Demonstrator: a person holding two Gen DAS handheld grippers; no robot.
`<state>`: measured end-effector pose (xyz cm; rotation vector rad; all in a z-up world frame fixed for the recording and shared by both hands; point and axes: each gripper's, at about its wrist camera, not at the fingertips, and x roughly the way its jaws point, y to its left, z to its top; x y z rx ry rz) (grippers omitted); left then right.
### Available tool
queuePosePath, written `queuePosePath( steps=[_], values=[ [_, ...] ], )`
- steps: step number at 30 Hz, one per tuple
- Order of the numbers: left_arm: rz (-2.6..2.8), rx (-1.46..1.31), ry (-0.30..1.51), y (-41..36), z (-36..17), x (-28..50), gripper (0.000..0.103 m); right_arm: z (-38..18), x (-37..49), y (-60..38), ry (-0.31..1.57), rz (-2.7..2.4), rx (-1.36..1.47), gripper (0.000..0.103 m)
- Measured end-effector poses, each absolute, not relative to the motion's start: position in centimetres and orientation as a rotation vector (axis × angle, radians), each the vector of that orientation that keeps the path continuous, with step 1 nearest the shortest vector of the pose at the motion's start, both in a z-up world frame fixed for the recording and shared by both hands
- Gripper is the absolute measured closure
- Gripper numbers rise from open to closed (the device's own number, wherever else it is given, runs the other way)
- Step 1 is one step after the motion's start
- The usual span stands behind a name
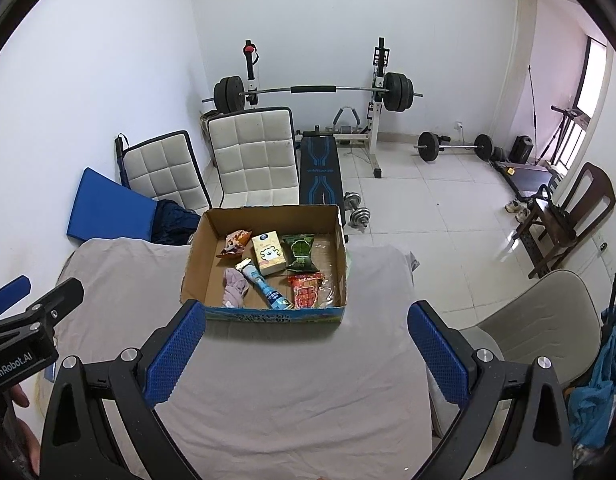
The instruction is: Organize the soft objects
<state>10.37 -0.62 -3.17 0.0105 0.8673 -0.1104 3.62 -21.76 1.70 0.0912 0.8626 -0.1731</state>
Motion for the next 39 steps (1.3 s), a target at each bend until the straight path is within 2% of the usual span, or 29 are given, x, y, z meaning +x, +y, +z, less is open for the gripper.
queuePosePath(
  steps=[39],
  values=[
    [-0.123,0.023,0.865,-1.10,-2.92,9.68,0.000,2.62,3.32,-20.93,0.835,-0.162,0.078,0.000]
  ],
)
